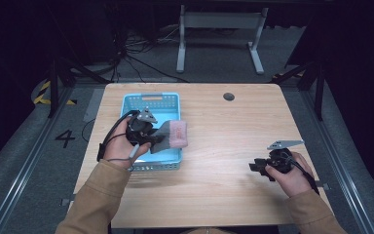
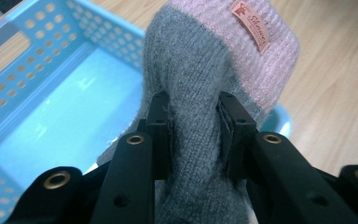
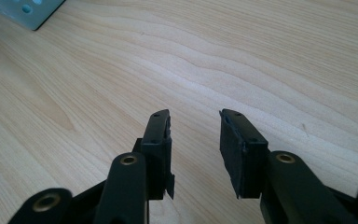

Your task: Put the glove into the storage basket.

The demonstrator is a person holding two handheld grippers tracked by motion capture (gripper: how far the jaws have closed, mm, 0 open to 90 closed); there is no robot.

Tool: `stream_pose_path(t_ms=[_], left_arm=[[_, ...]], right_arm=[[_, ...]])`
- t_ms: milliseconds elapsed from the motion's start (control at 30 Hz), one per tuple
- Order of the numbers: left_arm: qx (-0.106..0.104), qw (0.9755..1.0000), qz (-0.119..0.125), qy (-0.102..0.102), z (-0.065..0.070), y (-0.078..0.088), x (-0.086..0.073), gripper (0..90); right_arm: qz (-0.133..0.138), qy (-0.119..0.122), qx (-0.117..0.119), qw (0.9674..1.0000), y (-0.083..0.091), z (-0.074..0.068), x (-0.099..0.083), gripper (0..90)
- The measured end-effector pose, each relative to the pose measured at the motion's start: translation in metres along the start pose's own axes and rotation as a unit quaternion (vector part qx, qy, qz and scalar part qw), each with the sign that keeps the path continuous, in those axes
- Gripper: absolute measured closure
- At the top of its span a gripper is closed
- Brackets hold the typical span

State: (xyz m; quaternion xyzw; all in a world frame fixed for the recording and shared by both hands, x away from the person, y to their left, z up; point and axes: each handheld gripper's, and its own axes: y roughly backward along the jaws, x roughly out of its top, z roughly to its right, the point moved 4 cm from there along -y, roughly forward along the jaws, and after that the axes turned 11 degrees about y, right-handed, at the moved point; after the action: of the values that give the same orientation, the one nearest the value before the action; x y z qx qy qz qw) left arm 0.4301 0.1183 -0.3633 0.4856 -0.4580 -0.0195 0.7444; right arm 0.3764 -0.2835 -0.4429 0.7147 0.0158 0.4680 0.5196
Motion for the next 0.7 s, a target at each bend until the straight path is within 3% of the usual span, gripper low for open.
stream_pose_path(t_ms=[167, 367, 700], left_arm=[[0.011, 0.9998, -0.007, 0.015, -0.021, -0.001, -0.007, 70.2], [0.009, 0.9993, -0.021, 0.029, -0.040, -0.012, -0.013, 70.2], [0.000, 0.9981, -0.044, 0.043, -0.053, -0.039, -0.019, 70.1]], right_arm=[[-0.002, 0.000, -0.001, 1.0000, 0.000, 0.000, -0.002, 63.8], [-0.005, 0.001, -0.002, 1.0000, -0.002, 0.000, -0.003, 63.5], [-0.004, -0.001, -0.002, 1.0000, -0.002, -0.001, -0.005, 62.5]])
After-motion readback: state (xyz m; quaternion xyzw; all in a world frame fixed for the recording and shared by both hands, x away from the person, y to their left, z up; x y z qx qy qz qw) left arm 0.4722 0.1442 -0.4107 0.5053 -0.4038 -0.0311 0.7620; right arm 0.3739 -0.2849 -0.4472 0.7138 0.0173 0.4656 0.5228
